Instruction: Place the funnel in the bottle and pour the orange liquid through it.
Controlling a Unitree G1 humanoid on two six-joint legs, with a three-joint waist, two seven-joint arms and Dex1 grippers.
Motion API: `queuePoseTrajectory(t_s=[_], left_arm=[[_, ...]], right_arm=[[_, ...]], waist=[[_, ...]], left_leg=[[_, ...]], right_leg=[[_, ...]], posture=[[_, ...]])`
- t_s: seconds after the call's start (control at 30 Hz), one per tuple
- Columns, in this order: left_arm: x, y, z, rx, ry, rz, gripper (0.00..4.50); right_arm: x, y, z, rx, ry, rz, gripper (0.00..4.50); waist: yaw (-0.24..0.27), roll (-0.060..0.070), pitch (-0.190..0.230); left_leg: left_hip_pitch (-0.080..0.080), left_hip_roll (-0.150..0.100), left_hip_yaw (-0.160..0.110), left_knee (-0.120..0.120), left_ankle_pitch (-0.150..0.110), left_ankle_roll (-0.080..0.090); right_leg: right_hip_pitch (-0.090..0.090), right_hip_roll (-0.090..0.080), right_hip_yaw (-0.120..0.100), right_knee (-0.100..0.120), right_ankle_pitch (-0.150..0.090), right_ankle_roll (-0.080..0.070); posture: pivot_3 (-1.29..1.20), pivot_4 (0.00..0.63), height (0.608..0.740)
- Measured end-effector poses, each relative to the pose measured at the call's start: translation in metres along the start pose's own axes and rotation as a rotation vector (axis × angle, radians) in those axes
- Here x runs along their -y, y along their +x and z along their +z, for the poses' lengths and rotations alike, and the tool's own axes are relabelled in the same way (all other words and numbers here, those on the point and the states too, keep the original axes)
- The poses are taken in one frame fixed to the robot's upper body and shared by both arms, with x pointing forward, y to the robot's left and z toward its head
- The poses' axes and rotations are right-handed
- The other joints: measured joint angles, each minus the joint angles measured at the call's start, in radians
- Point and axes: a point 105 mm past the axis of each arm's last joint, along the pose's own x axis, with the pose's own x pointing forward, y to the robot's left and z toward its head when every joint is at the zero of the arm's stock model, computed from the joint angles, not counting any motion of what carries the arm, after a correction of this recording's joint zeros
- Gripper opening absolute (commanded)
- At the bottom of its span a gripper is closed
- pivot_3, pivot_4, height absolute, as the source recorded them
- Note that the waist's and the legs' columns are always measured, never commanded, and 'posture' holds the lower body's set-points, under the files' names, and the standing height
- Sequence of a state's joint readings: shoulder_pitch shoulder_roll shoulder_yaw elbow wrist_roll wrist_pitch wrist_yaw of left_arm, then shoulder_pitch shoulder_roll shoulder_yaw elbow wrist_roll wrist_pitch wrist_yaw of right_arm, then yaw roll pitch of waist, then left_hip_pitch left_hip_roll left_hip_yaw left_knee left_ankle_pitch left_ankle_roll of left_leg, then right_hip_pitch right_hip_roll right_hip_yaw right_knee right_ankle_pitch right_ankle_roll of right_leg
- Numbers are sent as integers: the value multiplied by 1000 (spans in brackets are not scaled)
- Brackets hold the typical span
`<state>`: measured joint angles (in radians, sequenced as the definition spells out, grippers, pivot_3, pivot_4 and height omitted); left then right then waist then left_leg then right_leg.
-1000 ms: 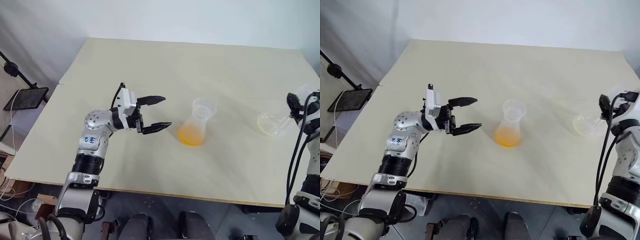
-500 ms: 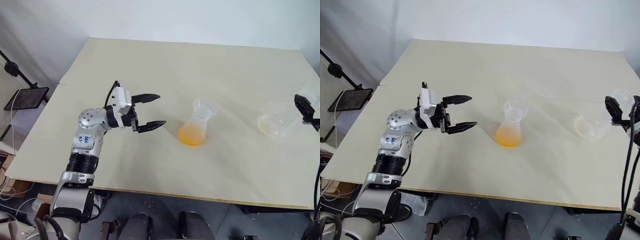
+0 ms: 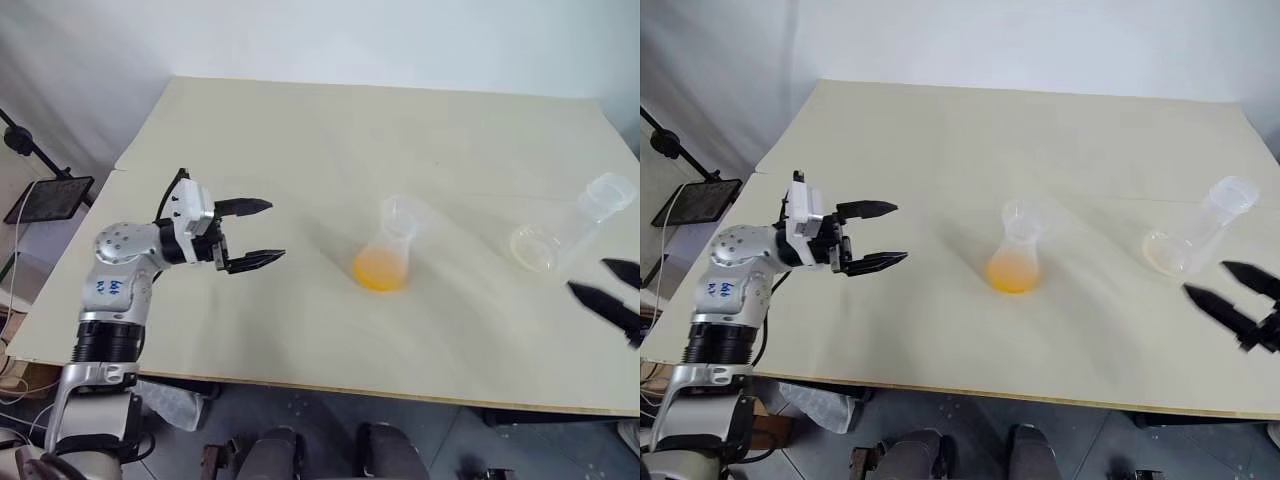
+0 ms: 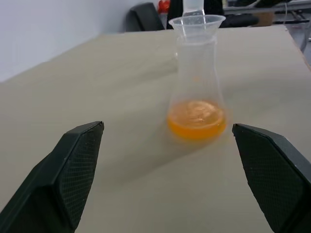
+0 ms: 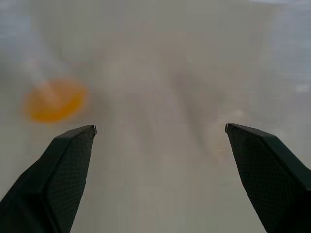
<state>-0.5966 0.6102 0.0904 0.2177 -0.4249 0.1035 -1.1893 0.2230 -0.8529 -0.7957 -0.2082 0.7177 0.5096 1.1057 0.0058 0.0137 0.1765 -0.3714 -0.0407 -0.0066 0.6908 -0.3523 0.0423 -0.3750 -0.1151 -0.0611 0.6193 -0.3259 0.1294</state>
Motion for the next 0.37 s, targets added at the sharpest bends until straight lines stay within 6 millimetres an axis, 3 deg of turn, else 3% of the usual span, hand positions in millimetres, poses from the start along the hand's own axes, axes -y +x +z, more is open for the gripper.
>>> queuePoseTrajectory(t_s=[0.13, 0.17, 0.37], left_arm=[[8, -12, -7, -24, -61, 6, 4500], [10, -14, -11, -32, -73, 5, 4500], [23, -22, -27, -75, -71, 1, 4500]], right_arm=[[-63, 18, -9, -42, -95, 259, 4452], [-71, 21, -11, -36, -96, 287, 4452], [-80, 27, -6, 32, -175, 276, 4452]], waist=[[1, 0, 0], [3, 0, 0], [19, 0, 0]], left_leg=[[1, 0, -1, 0, -1, -1], [1, 0, -1, 0, -1, -1], [1, -1, -2, 0, -1, -1]], right_leg=[[0, 0, 0, 0, 0, 0], [0, 0, 0, 0, 0, 0], [0, -1, 0, -1, 0, 0]], posture=[[0, 150, 740], [0, 150, 740], [0, 150, 740]])
